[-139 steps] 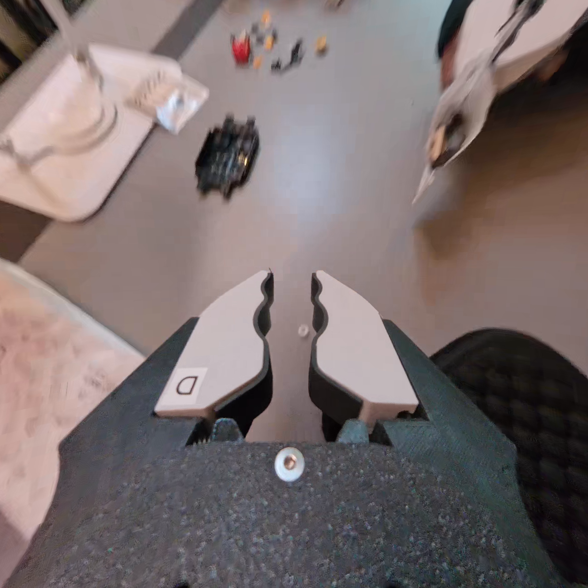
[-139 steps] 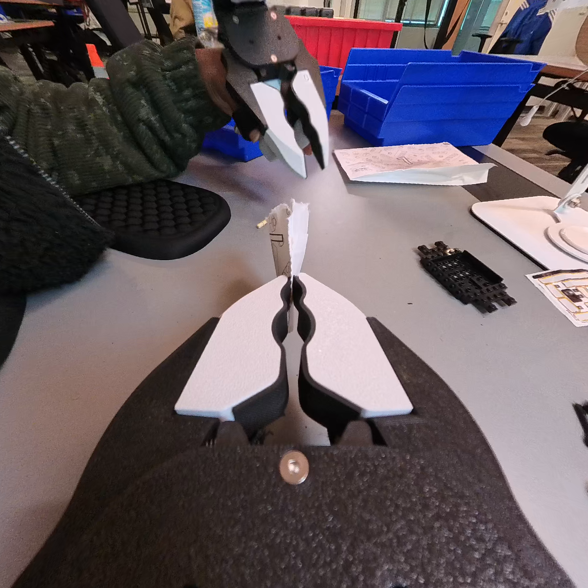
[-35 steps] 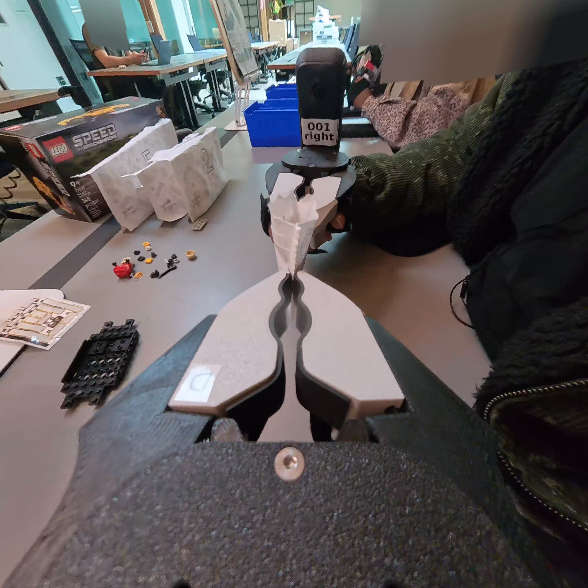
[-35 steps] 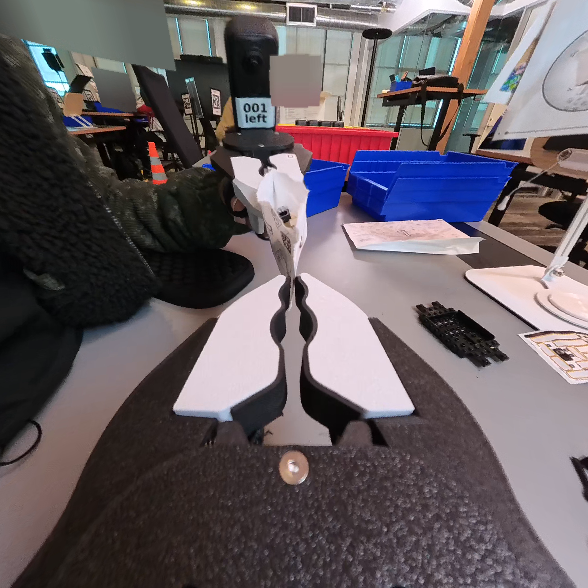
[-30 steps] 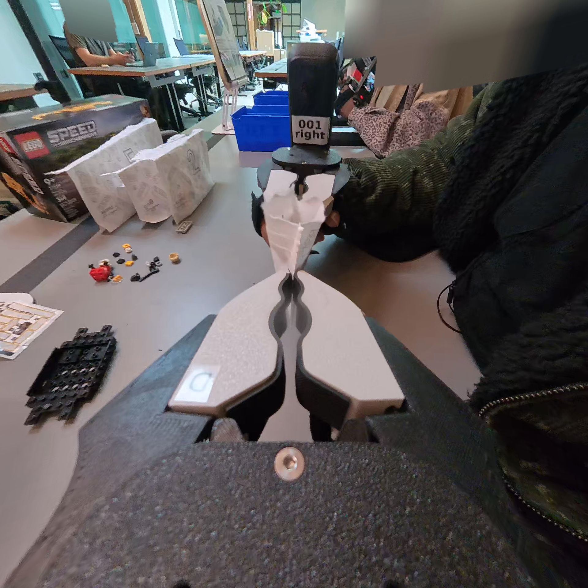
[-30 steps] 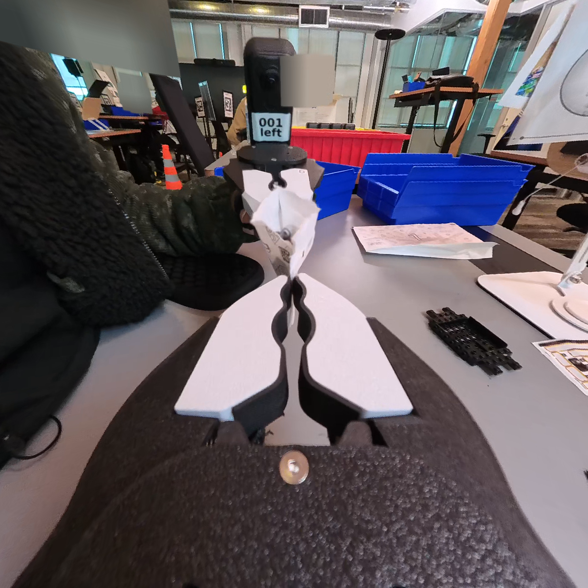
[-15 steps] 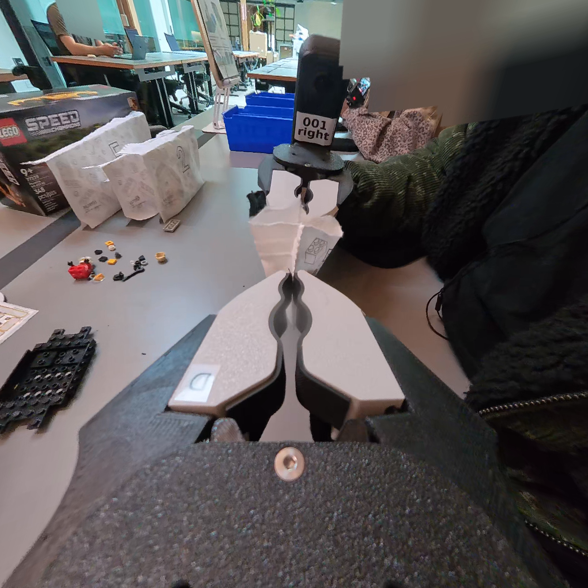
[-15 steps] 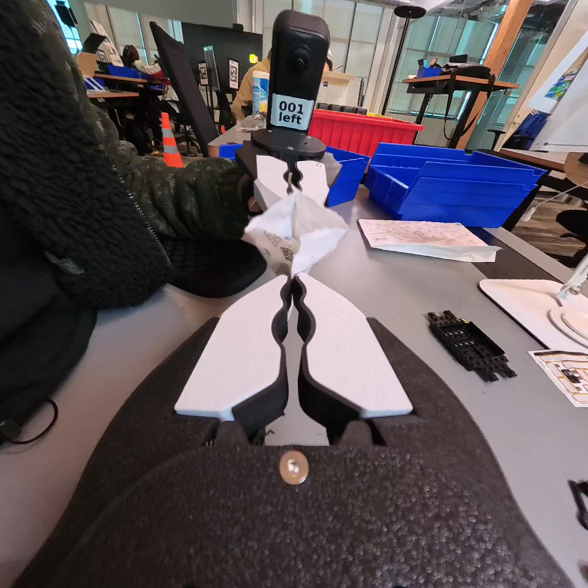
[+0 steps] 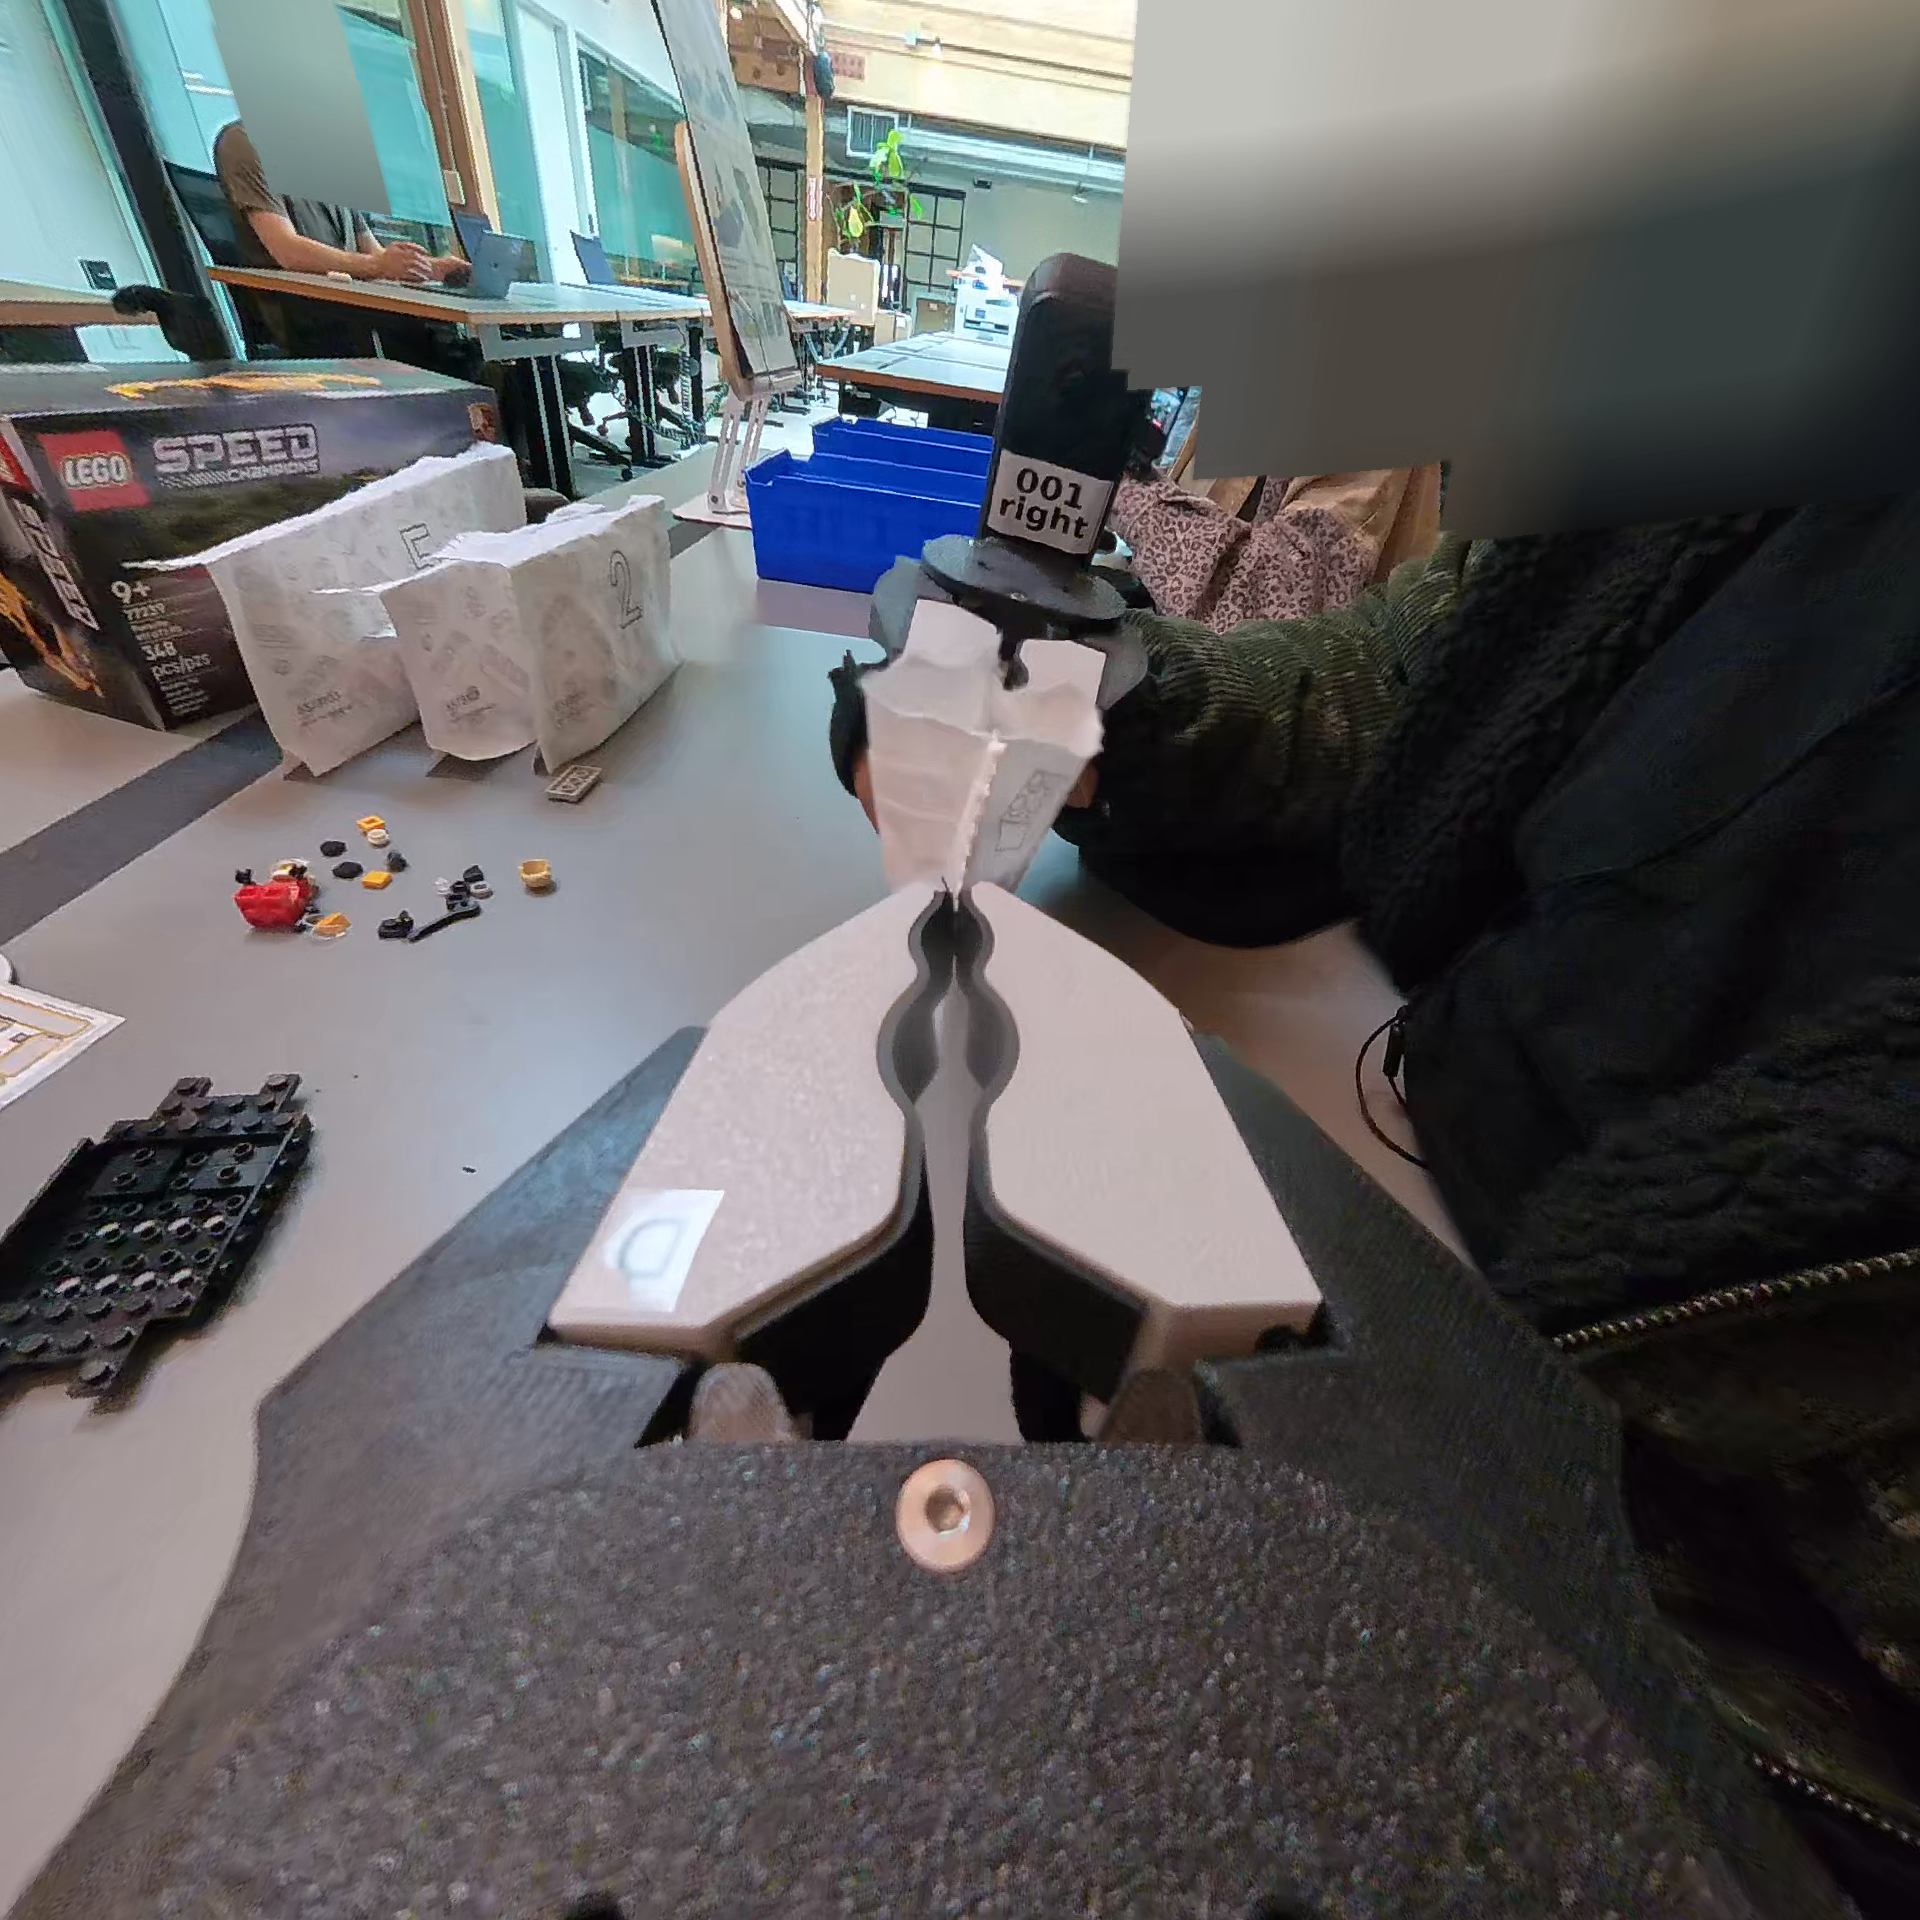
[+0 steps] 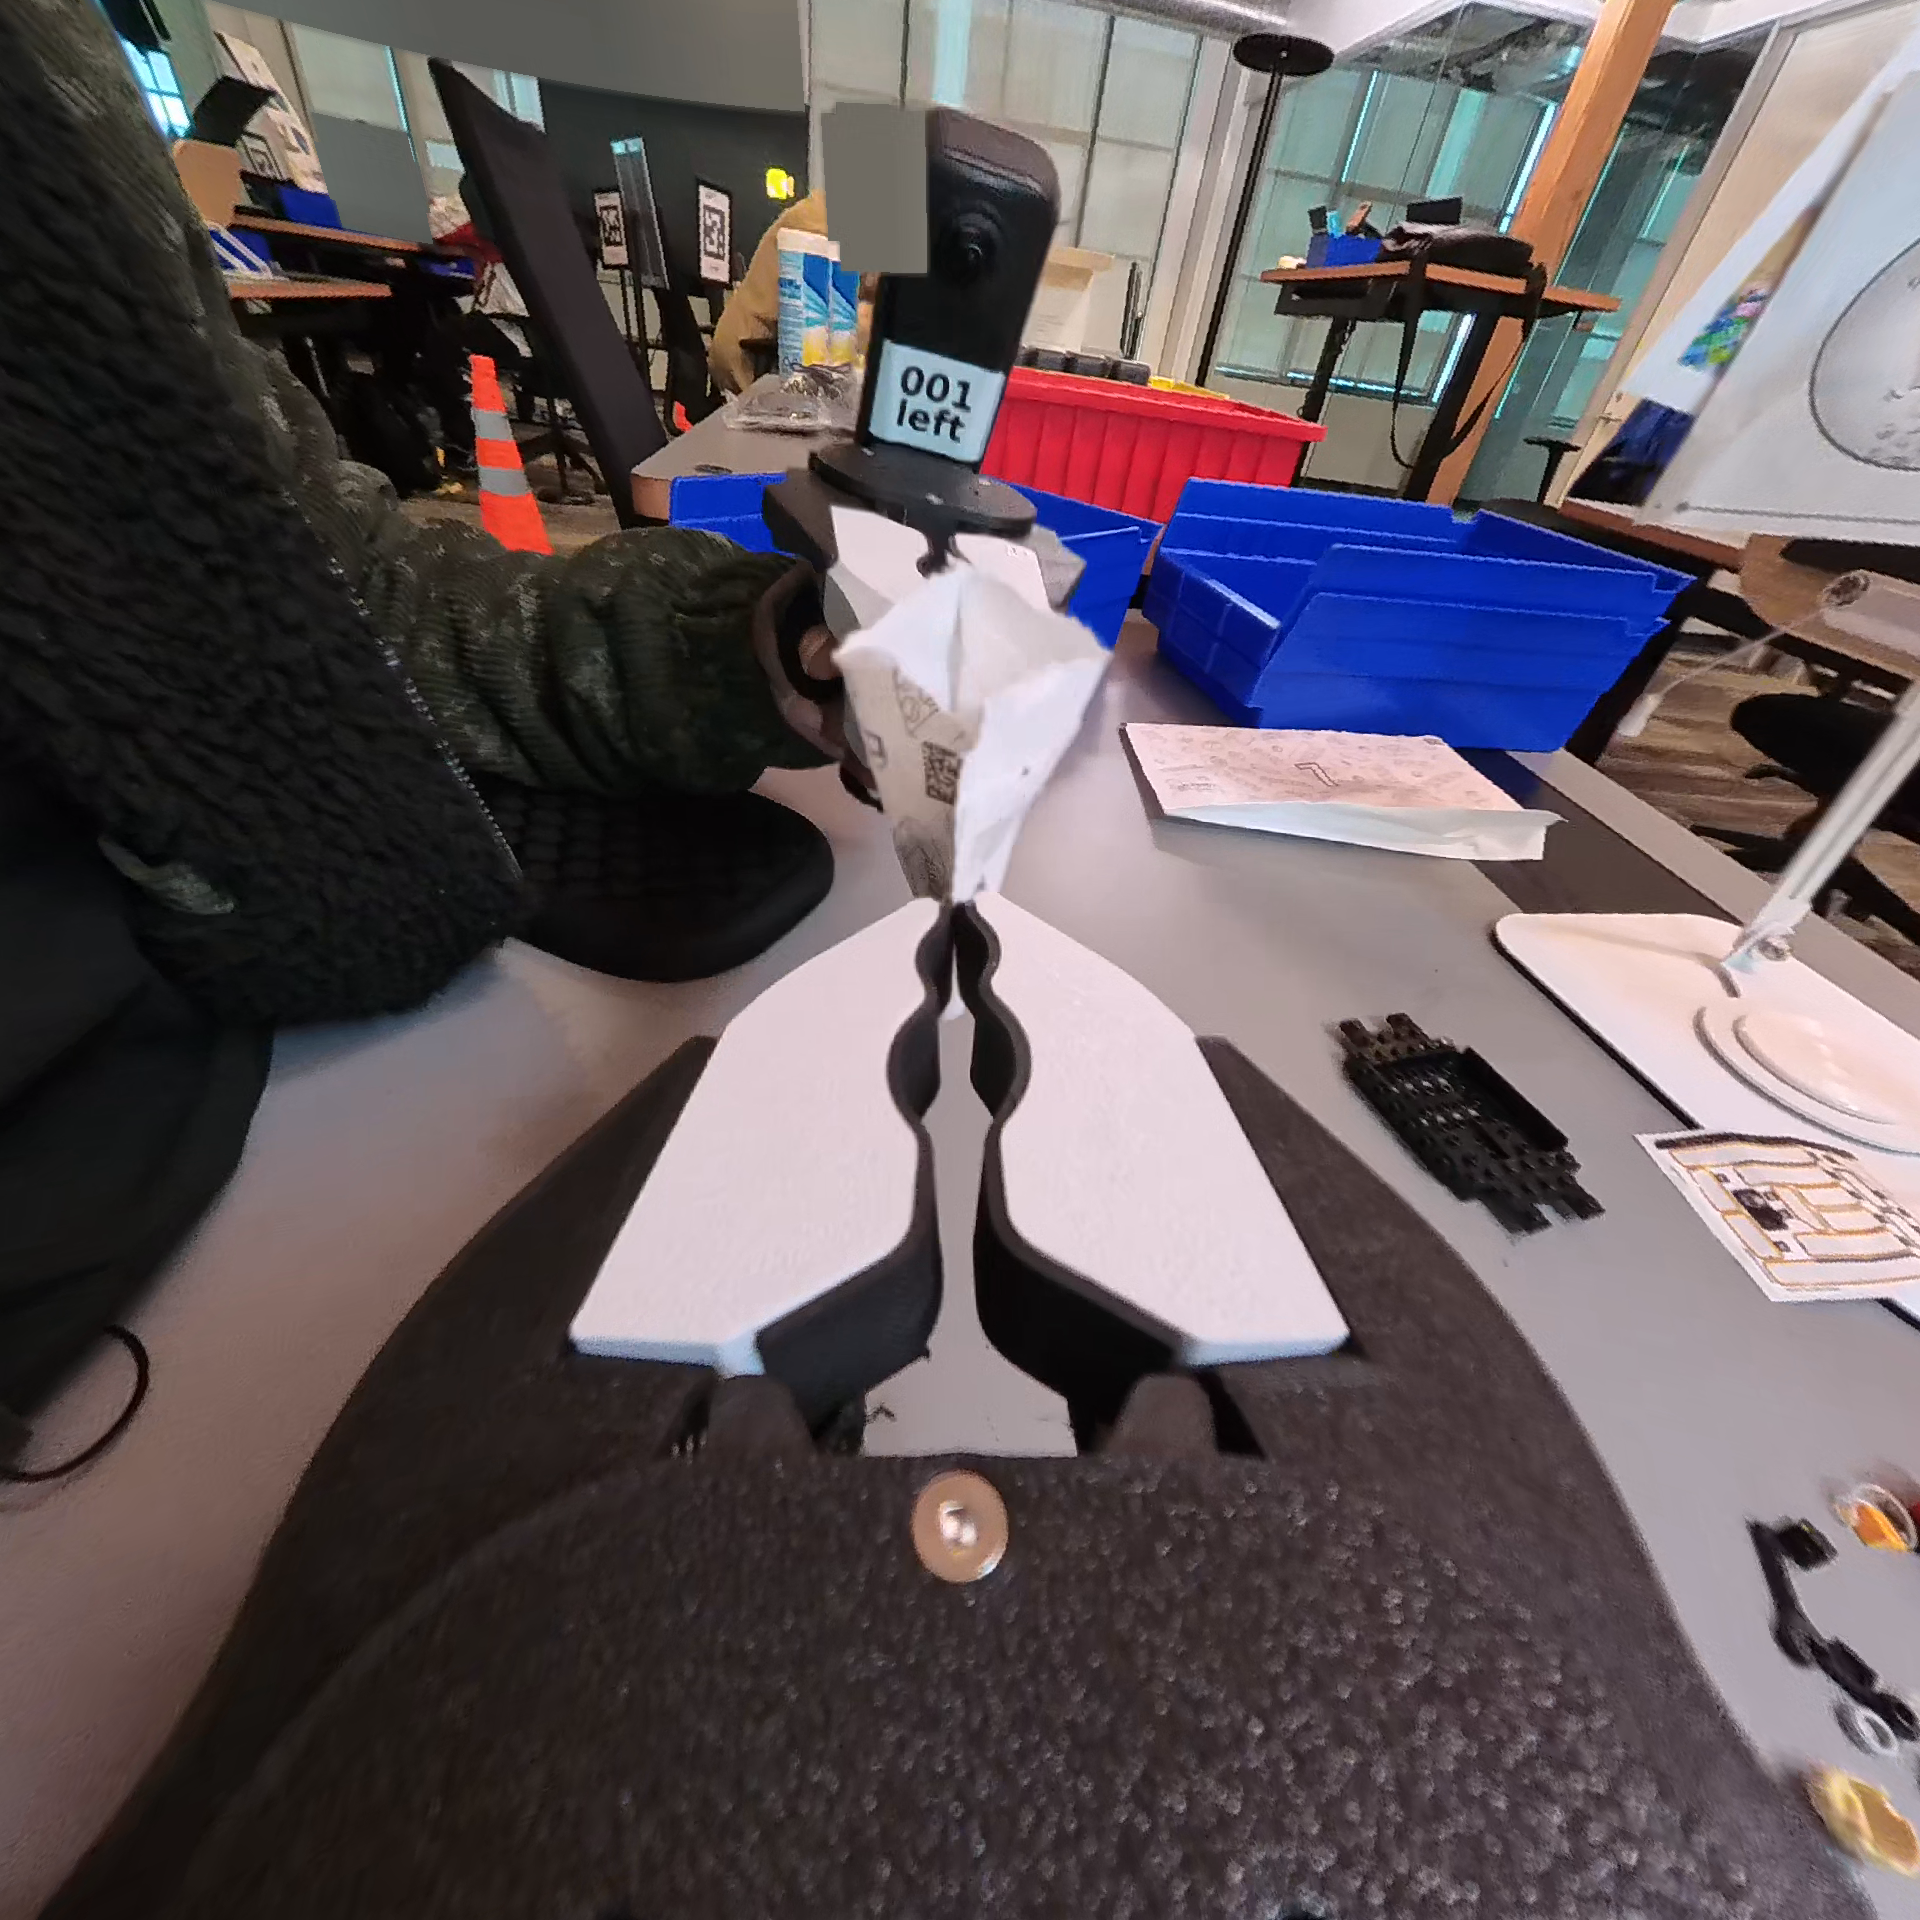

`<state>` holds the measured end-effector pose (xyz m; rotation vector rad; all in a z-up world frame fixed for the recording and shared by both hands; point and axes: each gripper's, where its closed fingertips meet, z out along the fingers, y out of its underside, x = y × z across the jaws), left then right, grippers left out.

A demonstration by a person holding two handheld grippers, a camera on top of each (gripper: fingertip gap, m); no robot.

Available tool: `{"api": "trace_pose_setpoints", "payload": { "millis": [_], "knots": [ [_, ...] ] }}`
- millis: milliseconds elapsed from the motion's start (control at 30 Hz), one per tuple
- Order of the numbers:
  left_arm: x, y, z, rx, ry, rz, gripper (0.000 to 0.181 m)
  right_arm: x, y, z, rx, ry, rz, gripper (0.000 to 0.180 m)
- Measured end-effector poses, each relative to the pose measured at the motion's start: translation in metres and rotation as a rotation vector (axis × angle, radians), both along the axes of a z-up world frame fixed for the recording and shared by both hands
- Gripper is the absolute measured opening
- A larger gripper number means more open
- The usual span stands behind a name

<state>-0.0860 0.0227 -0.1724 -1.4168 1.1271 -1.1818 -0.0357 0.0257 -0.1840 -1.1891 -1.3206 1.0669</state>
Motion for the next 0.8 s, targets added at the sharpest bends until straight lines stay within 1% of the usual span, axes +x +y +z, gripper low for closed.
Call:
{"api": "trace_pose_setpoints", "payload": {
  "millis": [100, 267, 500, 700, 800],
  "knots": [
    [0.003, 0.000, 0.001, -0.021, -0.021, -0.003, 0.000, -0.002, -0.004, 0.003, -0.008, 0.010, 0.017, 0.000],
    [-0.002, 0.003, 0.006, -0.019, -0.043, 0.012, 0.000, 0.004, 0.000, 0.002, -0.003, -0.006, 0.017, 0.000],
    [0.001, 0.003, 0.001, -0.018, -0.020, 0.015, 0.000, -0.003, -0.005, -0.002, 0.010, -0.024, 0.026, 0.000],
    [-0.011, 0.012, 0.004, -0.012, -0.027, 0.060, 0.000, 0.006, 0.003, 0.000, 0.002, -0.023, 0.007, 0.000],
    [-0.001, 0.004, 0.000, -0.008, -0.005, 0.019, 0.000, 0.001, 0.001, -0.005, 0.015, -0.043, 0.003, 0.000]
  ]
}}
